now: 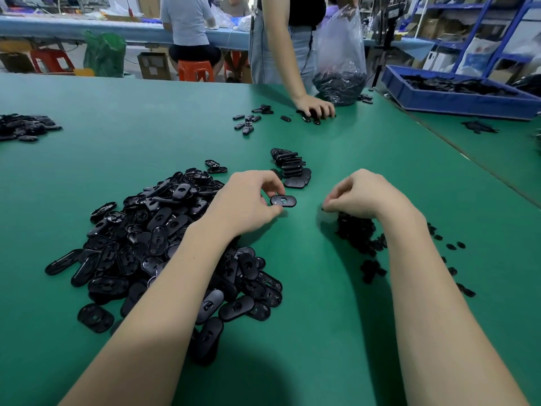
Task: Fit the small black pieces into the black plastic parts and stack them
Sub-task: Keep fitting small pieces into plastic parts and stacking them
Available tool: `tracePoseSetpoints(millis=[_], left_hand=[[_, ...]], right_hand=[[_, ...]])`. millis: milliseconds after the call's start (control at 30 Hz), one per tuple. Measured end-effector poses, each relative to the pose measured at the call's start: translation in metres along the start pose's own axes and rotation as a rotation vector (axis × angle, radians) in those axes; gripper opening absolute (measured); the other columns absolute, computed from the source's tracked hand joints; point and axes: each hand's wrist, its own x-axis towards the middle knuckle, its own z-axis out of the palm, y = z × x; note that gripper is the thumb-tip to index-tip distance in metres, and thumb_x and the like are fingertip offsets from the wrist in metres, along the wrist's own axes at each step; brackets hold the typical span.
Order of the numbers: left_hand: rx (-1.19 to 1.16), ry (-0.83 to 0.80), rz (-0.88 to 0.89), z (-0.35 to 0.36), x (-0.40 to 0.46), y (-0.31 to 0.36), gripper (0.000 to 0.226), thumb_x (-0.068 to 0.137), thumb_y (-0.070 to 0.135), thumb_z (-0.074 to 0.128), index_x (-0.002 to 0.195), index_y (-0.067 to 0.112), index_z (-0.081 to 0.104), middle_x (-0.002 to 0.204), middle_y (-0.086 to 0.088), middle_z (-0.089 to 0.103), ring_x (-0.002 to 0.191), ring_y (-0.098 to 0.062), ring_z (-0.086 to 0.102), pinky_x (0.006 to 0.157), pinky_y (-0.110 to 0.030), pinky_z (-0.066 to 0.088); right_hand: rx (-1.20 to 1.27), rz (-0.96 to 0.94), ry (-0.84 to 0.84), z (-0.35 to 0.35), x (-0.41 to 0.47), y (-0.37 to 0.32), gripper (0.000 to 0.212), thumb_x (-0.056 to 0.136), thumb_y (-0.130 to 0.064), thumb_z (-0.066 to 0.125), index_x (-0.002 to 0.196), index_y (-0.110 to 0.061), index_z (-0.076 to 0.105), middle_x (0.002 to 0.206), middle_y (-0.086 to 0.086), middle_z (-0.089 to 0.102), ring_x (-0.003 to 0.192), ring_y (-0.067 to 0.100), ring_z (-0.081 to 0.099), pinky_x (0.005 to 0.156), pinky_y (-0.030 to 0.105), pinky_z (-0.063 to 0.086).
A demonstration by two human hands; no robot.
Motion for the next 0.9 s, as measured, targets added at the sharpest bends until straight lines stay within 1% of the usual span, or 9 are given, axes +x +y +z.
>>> tracePoseSetpoints(millis=[100, 167, 233, 367, 433, 500, 567, 800, 900], left_hand=[[-0.009, 0.013, -0.001, 0.000, 0.000, 0.000, 0.019, 0.075, 0.026, 0.076, 0.086, 0.037, 0.065, 0.083, 0.017, 0.065, 0.068, -0.011, 0.064, 0.080, -0.035, 0.056], [-0.003, 0.023, 0.005, 0.000, 0.000, 0.000, 0.018, 0.076, 0.026, 0.076, 0.086, 0.036, 0.066, 0.082, 0.017, 0.064, 0.068, -0.010, 0.063, 0.079, -0.036, 0.056], [0.019, 0.031, 0.013, 0.000, 0.000, 0.001, 0.017, 0.076, 0.027, 0.075, 0.088, 0.036, 0.065, 0.083, 0.018, 0.064, 0.069, -0.008, 0.062, 0.079, -0.037, 0.056], [0.085, 0.052, 0.026, -0.002, -0.001, 0.001, 0.017, 0.079, 0.032, 0.074, 0.091, 0.039, 0.065, 0.090, 0.019, 0.063, 0.073, -0.003, 0.060, 0.072, -0.030, 0.049], [0.109, 0.056, 0.033, -0.002, -0.001, 0.003, 0.017, 0.079, 0.033, 0.075, 0.092, 0.041, 0.065, 0.091, 0.021, 0.063, 0.073, 0.000, 0.059, 0.068, -0.027, 0.043], [0.107, 0.054, 0.039, -0.002, -0.001, 0.004, 0.017, 0.079, 0.035, 0.075, 0.090, 0.042, 0.065, 0.091, 0.022, 0.064, 0.072, 0.001, 0.058, 0.068, -0.027, 0.044], [0.111, 0.052, 0.045, -0.002, -0.001, 0.005, 0.016, 0.080, 0.037, 0.075, 0.088, 0.044, 0.064, 0.092, 0.022, 0.065, 0.072, 0.001, 0.058, 0.071, -0.028, 0.048], [0.161, 0.084, 0.036, 0.000, 0.000, 0.006, 0.011, 0.080, 0.038, 0.073, 0.089, 0.044, 0.067, 0.087, 0.023, 0.065, 0.075, -0.006, 0.053, 0.069, -0.028, 0.046], [0.162, 0.090, 0.034, 0.000, -0.001, 0.007, 0.011, 0.080, 0.038, 0.072, 0.088, 0.043, 0.067, 0.087, 0.024, 0.065, 0.075, -0.005, 0.052, 0.070, -0.028, 0.046]], right_hand=[[0.315, -0.118, -0.018, 0.002, 0.000, -0.008, 0.003, 0.080, -0.031, 0.083, 0.079, -0.029, 0.081, 0.077, -0.011, 0.074, 0.065, 0.001, 0.058, 0.061, 0.020, 0.045], [0.394, -0.165, -0.047, 0.006, -0.001, -0.016, 0.006, 0.077, -0.030, 0.085, 0.076, -0.028, 0.079, 0.057, -0.015, 0.062, 0.045, -0.001, 0.046, 0.044, 0.012, 0.036], [0.403, -0.178, -0.072, 0.009, -0.002, -0.023, 0.009, 0.075, -0.029, 0.087, 0.074, -0.028, 0.078, 0.049, -0.016, 0.055, 0.040, -0.001, 0.042, 0.039, 0.009, 0.031], [0.352, -0.184, -0.075, 0.013, -0.002, -0.030, 0.008, 0.076, -0.029, 0.085, 0.073, -0.031, 0.078, 0.048, -0.022, 0.056, 0.043, -0.008, 0.047, 0.056, 0.019, 0.038], [0.337, -0.186, -0.064, 0.012, -0.002, -0.031, 0.009, 0.075, -0.030, 0.086, 0.074, -0.031, 0.077, 0.045, -0.022, 0.054, 0.043, -0.008, 0.046, 0.054, 0.018, 0.036], [0.322, -0.188, -0.051, 0.012, -0.003, -0.033, 0.012, 0.074, -0.030, 0.086, 0.072, -0.030, 0.074, 0.042, -0.023, 0.051, 0.043, -0.006, 0.046, 0.049, 0.016, 0.035], [0.306, -0.180, -0.034, 0.012, -0.004, -0.034, 0.014, 0.073, -0.031, 0.087, 0.069, -0.032, 0.073, 0.043, -0.022, 0.052, 0.051, -0.003, 0.048, 0.053, 0.020, 0.036], [0.285, -0.137, -0.014, 0.014, -0.006, -0.040, 0.009, 0.069, -0.033, 0.085, 0.071, -0.031, 0.077, 0.082, -0.009, 0.071, 0.077, 0.008, 0.060, 0.059, 0.022, 0.043], [0.300, -0.105, -0.016, 0.014, -0.005, -0.041, 0.005, 0.070, -0.030, 0.083, 0.072, -0.030, 0.078, 0.088, -0.006, 0.074, 0.082, 0.012, 0.062, 0.061, 0.024, 0.043]])
